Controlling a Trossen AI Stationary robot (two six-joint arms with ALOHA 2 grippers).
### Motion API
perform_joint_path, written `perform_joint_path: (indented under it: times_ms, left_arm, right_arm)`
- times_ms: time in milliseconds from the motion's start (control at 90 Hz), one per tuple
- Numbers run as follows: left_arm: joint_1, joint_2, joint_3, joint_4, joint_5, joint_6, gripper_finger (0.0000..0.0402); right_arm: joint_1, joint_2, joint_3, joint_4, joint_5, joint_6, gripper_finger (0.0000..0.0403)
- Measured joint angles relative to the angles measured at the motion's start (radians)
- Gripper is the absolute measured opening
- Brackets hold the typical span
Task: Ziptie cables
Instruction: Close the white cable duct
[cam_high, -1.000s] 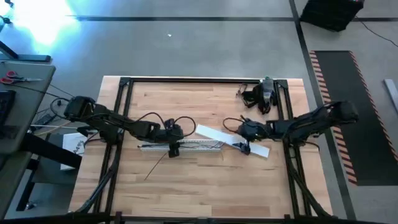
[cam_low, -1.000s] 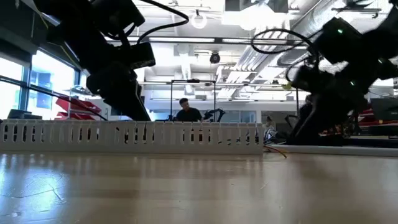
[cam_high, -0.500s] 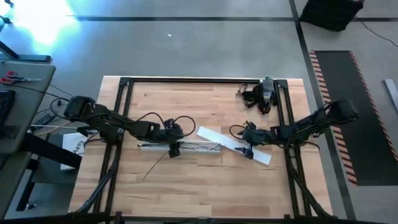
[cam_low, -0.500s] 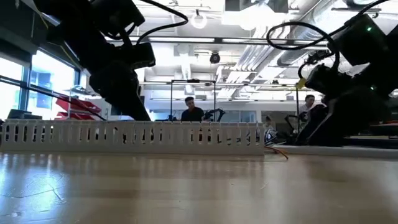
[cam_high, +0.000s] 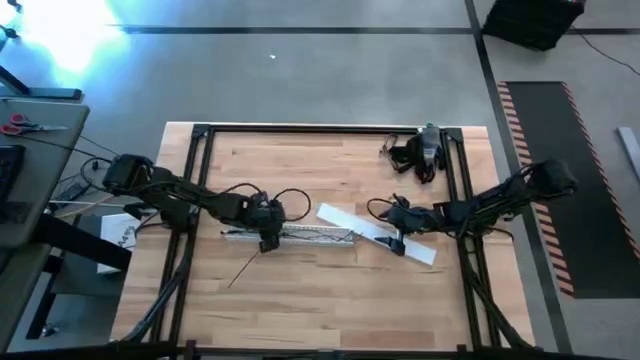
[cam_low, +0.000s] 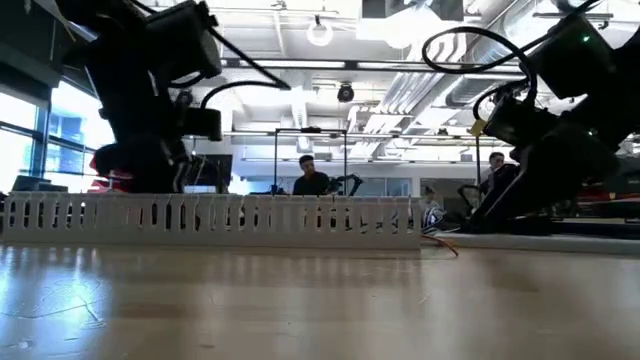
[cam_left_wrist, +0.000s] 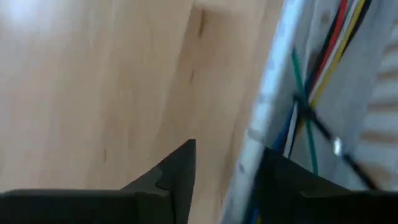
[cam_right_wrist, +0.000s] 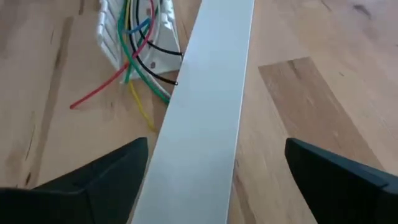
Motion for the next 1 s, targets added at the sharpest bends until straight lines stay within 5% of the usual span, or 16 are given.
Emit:
perform_joint_path:
  times_ms: [222, 800, 1000]
  left_arm:
    - [-0.001, -0.003, 0.002, -0.111, 0.032, 0.002, 0.0007]
    - [0.016, -0.002, 0.002, -0.325, -0.031, 0.34, 0.0001]
    - [0.035, -0.001, 0.001, -0.322, -0.078, 0.303, 0.0005]
  right_arm:
    - [0.0, 0.0, 0.0, 0.002, 0.004, 0.005, 0.036]
    - [-0.002, 0.0, 0.001, 0.007, 0.007, 0.006, 0.0358]
    - [-0.002, 0.0, 0.001, 0.022, 0.007, 0.001, 0.0358]
